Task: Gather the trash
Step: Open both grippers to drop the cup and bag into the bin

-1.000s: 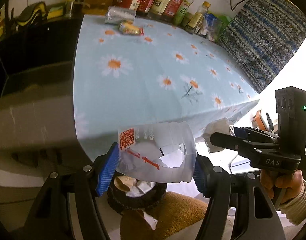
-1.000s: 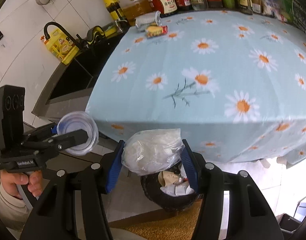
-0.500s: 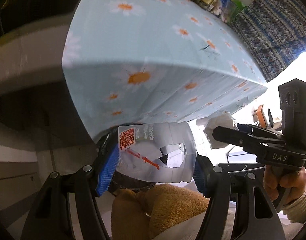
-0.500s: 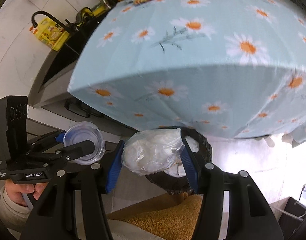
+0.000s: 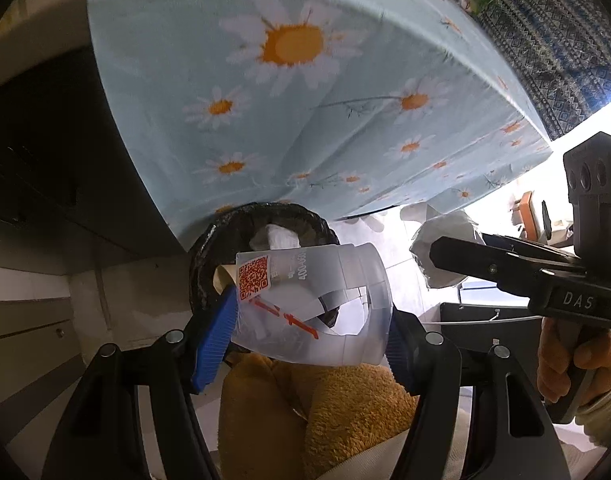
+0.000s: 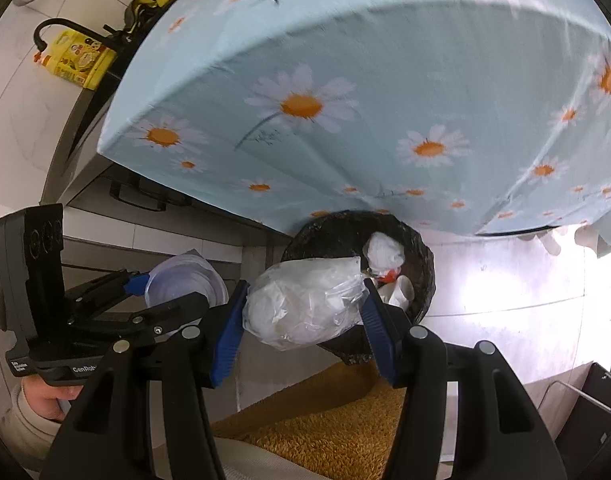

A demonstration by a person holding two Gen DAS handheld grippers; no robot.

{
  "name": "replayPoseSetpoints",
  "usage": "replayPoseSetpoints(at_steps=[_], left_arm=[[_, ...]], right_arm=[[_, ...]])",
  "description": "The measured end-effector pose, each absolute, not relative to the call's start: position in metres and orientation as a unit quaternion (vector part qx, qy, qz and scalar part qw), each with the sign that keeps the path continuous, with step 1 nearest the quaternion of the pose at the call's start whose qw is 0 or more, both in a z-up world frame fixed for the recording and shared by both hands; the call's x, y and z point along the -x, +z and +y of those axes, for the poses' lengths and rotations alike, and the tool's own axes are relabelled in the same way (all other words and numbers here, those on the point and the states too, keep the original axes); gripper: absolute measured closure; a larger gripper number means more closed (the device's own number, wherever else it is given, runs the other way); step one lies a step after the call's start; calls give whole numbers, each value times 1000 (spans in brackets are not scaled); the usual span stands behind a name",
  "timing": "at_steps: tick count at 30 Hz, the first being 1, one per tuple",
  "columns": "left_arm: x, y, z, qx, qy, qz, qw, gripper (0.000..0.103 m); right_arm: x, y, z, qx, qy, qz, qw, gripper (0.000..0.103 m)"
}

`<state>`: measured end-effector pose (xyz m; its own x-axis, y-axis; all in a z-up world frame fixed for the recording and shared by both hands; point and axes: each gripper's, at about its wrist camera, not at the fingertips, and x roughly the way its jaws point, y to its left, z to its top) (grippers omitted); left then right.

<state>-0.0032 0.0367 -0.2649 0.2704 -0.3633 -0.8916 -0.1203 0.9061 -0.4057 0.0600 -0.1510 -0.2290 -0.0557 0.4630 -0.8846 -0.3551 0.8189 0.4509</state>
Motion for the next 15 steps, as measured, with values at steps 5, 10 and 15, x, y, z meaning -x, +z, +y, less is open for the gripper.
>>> replayPoseSetpoints(at_steps=[5,10,15], left_arm=[[0,-276,36,202,-76,620,755,32],[-1,-282,41,203,-62,625,751,23],[1,-283,50,210,-55,623,751,23]], right_arm=[[-63,-237,-150,-57,295,675,674,46],[-66,-240,-151,-68,292,678,671,40],[-69,-232,-148,-64,295,668,680,39]])
